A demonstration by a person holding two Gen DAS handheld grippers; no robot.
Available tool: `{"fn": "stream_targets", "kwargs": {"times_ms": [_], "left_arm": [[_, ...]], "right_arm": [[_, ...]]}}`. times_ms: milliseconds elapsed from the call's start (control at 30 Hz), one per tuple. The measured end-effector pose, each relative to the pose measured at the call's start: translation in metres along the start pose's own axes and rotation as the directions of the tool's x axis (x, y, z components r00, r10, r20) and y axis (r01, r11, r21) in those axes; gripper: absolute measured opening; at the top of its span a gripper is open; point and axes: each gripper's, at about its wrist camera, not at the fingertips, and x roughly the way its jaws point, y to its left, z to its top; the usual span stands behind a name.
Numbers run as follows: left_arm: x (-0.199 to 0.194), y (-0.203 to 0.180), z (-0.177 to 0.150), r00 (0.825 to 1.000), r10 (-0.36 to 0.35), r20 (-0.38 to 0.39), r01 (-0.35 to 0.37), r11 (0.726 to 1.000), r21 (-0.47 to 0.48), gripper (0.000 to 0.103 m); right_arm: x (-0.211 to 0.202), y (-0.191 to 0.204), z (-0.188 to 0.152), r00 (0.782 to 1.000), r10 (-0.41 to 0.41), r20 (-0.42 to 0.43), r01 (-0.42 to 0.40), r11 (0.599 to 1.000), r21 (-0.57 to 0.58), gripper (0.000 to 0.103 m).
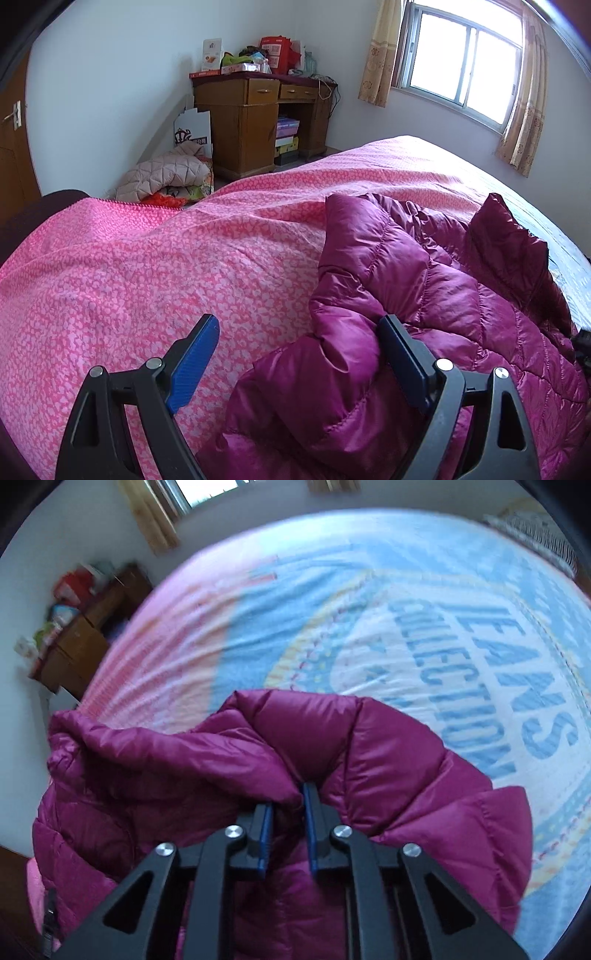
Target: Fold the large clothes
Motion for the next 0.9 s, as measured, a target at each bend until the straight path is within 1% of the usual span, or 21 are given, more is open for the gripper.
{"fn": "stream_targets", "kwargs": {"times_ms": [33, 67, 133, 200, 233, 267, 333, 367, 400, 433, 467, 533, 600, 633, 667, 700, 733, 767, 800, 867, 900], "left_arm": [[0.002, 0.0, 0.001, 1.0, -0.005, -0.012, 0.005, 1.0, 0.003, 0.088], [0.004, 0.0, 0.003, 1.0, -0.011, -0.02, 0.011, 1.0, 0.005, 0.088], [0.003, -0.001, 0.006, 0.998, -0.049, -0.027, 0.05, 0.999, 0.012, 0.088], [-0.01, -0.005, 0.015, 0.995, -0.102, -0.019, 0.102, 0.993, 0.055, 0.088], [-0.019, -0.008, 0.022, 0.993, -0.114, 0.002, 0.114, 0.991, 0.071, 0.088], [-0.032, -0.012, 0.031, 0.99, -0.134, 0.039, 0.13, 0.988, 0.084, 0.088], [-0.054, -0.03, 0.053, 0.974, -0.196, 0.109, 0.183, 0.975, 0.122, 0.088], [-0.059, -0.043, 0.065, 0.968, -0.223, 0.117, 0.204, 0.967, 0.151, 0.092], [-0.058, -0.064, 0.08, 0.963, -0.25, 0.102, 0.228, 0.954, 0.193, 0.098], [-0.053, -0.079, 0.089, 0.961, -0.266, 0.079, 0.244, 0.945, 0.216, 0.098], [-0.042, -0.098, 0.1, 0.959, -0.281, 0.039, 0.264, 0.936, 0.233, 0.098], [-0.015, -0.13, 0.116, 0.955, -0.295, -0.028, 0.294, 0.929, 0.225, 0.098], [0.009, -0.155, 0.123, 0.95, -0.299, -0.096, 0.313, 0.927, 0.208, 0.098], [0.025, -0.17, 0.125, 0.94, -0.307, -0.151, 0.333, 0.921, 0.2, 0.098], [0.039, -0.183, 0.123, 0.929, -0.307, -0.207, 0.347, 0.917, 0.198, 0.098], [0.047, -0.191, 0.117, 0.924, -0.299, -0.24, 0.348, 0.917, 0.195, 0.098], [0.058, -0.201, 0.11, 0.923, -0.275, -0.269, 0.335, 0.919, 0.209, 0.098], [0.063, -0.206, 0.105, 0.927, -0.254, -0.275, 0.32, 0.919, 0.229, 0.098], [0.067, -0.212, 0.098, 0.936, -0.219, -0.274, 0.293, 0.919, 0.265, 0.098], [0.07, -0.214, 0.083, 0.962, -0.122, -0.243, 0.202, 0.919, 0.339, 0.098], [0.07, -0.211, 0.079, 0.971, -0.081, -0.226, 0.161, 0.919, 0.36, 0.098]], "right_arm": [[-0.003, 0.003, -0.01, 0.998, -0.007, 0.068, 0.01, 0.999, -0.049, 0.016], [-0.005, 0.005, -0.016, 0.994, -0.008, 0.105, 0.015, 0.998, -0.065, 0.017], [-0.009, 0.004, -0.018, 0.992, -0.008, 0.125, 0.015, 0.998, -0.054, 0.018], [-0.01, 0.002, -0.018, 0.992, 0.002, 0.123, 0.005, 0.999, -0.05, 0.019], [-0.011, 0.002, -0.018, 0.992, 0.006, 0.124, 0.0, 0.999, -0.051, 0.02], [-0.011, 0.002, -0.018, 0.992, 0.009, 0.125, -0.002, 0.999, -0.053, 0.021], [-0.013, -0.001, -0.018, 0.992, 0.014, 0.128, -0.008, 0.999, -0.052, 0.021], [-0.013, -0.002, -0.018, 0.991, 0.019, 0.129, -0.013, 0.999, -0.05, 0.021], [-0.013, -0.005, -0.018, 0.991, 0.023, 0.13, -0.017, 0.999, -0.048, 0.021], [-0.015, -0.006, -0.019, 0.991, 0.027, 0.131, -0.021, 0.999, -0.045, 0.021], [-0.016, -0.006, -0.021, 0.991, 0.029, 0.132, -0.024, 0.999, -0.044, 0.021], [-0.011, -0.003, -0.02, 0.99, 0.033, 0.134, -0.028, 0.999, -0.042, 0.022], [-0.011, -0.003, -0.02, 0.99, 0.039, 0.135, -0.034, 0.999, -0.038, 0.022], [-0.011, -0.003, -0.02, 0.99, 0.042, 0.135, -0.038, 0.999, -0.036, 0.022], [-0.011, -0.004, -0.02, 0.99, 0.046, 0.136, -0.042, 0.999, -0.034, 0.022], [-0.011, -0.005, -0.02, 0.989, 0.05, 0.137, -0.046, 0.998, -0.031, 0.022], [-0.012, -0.005, -0.02, 0.989, 0.054, 0.138, -0.051, 0.998, -0.028, 0.022], [-0.012, -0.006, -0.02, 0.989, 0.058, 0.139, -0.055, 0.998, -0.026, 0.022], [-0.012, -0.007, -0.02, 0.988, 0.06, 0.14, -0.058, 0.998, -0.024, 0.022], [-0.012, -0.008, -0.02, 0.988, 0.067, 0.14, -0.065, 0.998, -0.021, 0.022], [-0.012, -0.009, -0.02, 0.988, 0.071, 0.14, -0.069, 0.997, -0.018, 0.022]]}}
